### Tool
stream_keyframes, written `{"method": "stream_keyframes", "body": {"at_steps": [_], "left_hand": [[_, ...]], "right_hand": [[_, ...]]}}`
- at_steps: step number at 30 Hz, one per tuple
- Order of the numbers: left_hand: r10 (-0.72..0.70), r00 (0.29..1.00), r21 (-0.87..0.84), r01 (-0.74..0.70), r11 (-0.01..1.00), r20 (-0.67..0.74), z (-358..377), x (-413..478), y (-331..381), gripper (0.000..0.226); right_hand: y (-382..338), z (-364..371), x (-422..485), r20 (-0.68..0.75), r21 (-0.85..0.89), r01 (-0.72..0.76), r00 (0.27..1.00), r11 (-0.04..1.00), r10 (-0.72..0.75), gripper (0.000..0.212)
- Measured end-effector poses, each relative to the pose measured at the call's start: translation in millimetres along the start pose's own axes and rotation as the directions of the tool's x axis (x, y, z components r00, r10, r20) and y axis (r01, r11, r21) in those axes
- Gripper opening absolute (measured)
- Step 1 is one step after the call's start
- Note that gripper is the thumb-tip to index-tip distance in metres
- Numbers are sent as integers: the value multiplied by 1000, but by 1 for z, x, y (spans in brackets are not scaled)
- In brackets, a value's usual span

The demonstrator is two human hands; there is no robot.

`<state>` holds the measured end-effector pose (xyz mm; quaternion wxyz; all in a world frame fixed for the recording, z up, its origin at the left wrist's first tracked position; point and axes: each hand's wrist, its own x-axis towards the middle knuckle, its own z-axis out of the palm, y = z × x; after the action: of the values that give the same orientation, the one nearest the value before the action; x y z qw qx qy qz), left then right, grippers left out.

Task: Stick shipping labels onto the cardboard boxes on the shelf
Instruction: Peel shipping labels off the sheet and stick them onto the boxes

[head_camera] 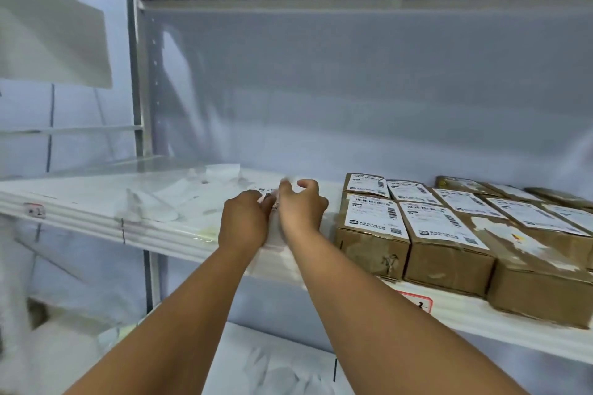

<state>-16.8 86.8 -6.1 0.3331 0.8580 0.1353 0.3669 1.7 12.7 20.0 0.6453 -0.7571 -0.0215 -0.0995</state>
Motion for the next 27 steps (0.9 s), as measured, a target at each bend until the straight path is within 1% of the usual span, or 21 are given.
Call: {"method": "stream_keyframes", "body": {"at_steps": [2, 3, 4, 6, 7, 8, 9, 10, 11, 12, 14, 15, 17, 21, 25, 27], "left_hand": [[22, 1000, -62, -22, 998, 3, -3, -1, 1, 45], [50, 998, -79, -47, 996, 37, -4, -1, -1, 43], [81, 994, -93, -74, 993, 77, -6, -2, 0, 39], [141, 975, -116, -122, 986, 174, -9, -3, -2, 17], [141, 966, -148, -111, 983, 216, -11, -3, -4, 4], [122, 960, -210, -68, 975, 252, -13, -2, -6, 15], [82, 956, -303, 8, 953, 283, -16, 1, -10, 28], [32, 955, -401, 93, 911, 294, -19, 5, -13, 35], [-14, 955, -487, 162, 858, 295, -22, 7, -16, 35], [-40, 956, -570, 207, 795, 290, -25, 8, -17, 30], [-50, 949, -700, 265, 664, 312, -27, 7, -16, 15], [-43, 944, -726, 280, 629, 326, -28, 6, -13, 14], [-48, 939, -734, 298, 610, 342, -28, 4, -10, 15], [-50, 940, -712, 288, 641, 337, -31, 5, -11, 15], [-89, 939, -714, 313, 626, 333, -30, 5, -9, 17], [-88, 938, -702, 312, 640, 336, -31, 5, -10, 16]], "right_hand": [[1, -2, 5, 71, -3, -21, 997, 1000, 22, 47], [2, -3, 5, 103, -42, 8, 995, 999, -4, 45], [4, -3, 6, 119, -80, 48, 992, 996, -38, 40], [9, -4, 6, 90, -74, 97, 992, 993, -90, 22], [11, -5, 6, 60, -27, 96, 994, 995, -94, 12], [12, -6, 5, 29, 46, 85, 996, 995, -86, 12], [14, -8, 6, 4, 139, 70, 997, 988, -71, 17], [14, -9, 7, -12, 241, 51, 999, 969, -50, 20], [15, -11, 8, -16, 335, 34, 999, 942, -31, 21], [14, -11, 8, -10, 411, 17, 1000, 911, -15, 18], [10, -13, 6, 5, 519, -5, 1000, 855, 3, 14], [9, -14, 6, 10, 549, -9, 1000, 836, 4, 14], [8, -15, 4, 22, 574, -15, 1000, 819, 3, 14], [8, -16, 2, 17, 550, -5, 1000, 835, -6, 13], [10, -15, 2, -1, 507, 27, 1000, 861, -30, 13], [10, -15, 3, 1, 489, 37, 999, 871, -43, 15]]}}
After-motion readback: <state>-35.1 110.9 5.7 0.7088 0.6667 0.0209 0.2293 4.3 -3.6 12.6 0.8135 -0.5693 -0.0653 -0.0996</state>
